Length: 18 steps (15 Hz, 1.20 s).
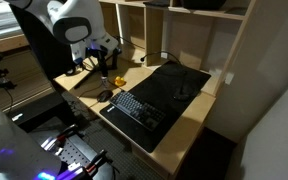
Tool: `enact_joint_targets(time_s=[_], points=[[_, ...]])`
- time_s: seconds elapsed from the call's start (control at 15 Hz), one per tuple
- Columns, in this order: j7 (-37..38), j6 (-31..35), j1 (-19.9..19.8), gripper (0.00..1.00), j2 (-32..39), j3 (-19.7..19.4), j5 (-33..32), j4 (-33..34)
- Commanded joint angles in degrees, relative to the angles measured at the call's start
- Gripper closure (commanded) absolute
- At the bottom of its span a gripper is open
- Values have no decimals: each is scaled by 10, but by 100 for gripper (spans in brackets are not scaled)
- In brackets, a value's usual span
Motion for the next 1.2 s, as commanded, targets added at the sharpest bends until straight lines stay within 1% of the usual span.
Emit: enact_joint_targets(time_s=[0.0,0.2,0.27,0.33,0.4,0.47,0.67,0.8,0.87,0.93,1.13], points=[[4,4,1,0,14,1,1,8],[7,4,1,0,27,1,2,19],[15,9,-4,0,50,6,-13,25],[25,18,-1,0,80,7,-4,35],[17,18,11,0,97,2,26,44],[15,29,17,0,115,3,43,51],[28,57,28,0,182,7,84,90],[51,85,29,0,218,10,97,112],[55,86,29,0,223,7,110,121],[46,73,27,0,191,7,86,91],[55,76,28,0,218,7,95,115]])
